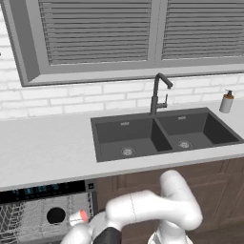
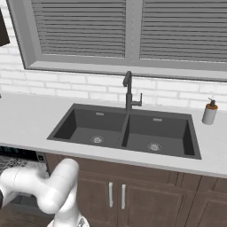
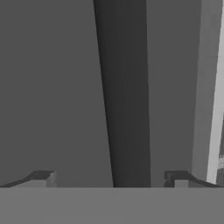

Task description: Pick up the cup and bowl from the counter, place them in the dishwasher, and close the dishwasher door.

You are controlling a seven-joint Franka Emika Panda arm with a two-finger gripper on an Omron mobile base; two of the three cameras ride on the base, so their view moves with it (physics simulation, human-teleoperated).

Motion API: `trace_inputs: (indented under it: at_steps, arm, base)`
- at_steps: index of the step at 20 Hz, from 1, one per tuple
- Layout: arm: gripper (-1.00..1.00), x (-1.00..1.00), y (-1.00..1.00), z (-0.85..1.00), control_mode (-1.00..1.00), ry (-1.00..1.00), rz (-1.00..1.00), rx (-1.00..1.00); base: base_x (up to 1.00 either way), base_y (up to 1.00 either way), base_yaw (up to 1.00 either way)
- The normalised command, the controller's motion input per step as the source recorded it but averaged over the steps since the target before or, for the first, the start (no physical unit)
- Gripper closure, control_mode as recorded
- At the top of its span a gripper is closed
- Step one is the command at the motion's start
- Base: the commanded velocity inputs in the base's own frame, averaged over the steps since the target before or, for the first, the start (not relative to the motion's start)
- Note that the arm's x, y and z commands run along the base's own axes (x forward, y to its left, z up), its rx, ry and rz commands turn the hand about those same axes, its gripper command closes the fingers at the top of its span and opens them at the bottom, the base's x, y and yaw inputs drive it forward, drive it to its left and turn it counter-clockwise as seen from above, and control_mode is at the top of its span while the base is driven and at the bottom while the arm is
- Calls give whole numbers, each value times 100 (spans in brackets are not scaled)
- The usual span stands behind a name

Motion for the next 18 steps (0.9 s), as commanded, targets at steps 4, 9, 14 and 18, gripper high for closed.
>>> trace_inputs:
  at_steps: [4,9,14,18]
  arm:
    - [-100,100,-30,-18,-100,9,0,0]
    - [-100,100,-32,-21,-100,8,0,0]
    - [-100,100,-33,-19,-100,9,0,0]
    - [-100,100,-33,-19,-100,9,0,0]
  base:
    - [0,0,0]
    - [0,0,0]
    - [0,0,0]
    - [0,0,0]
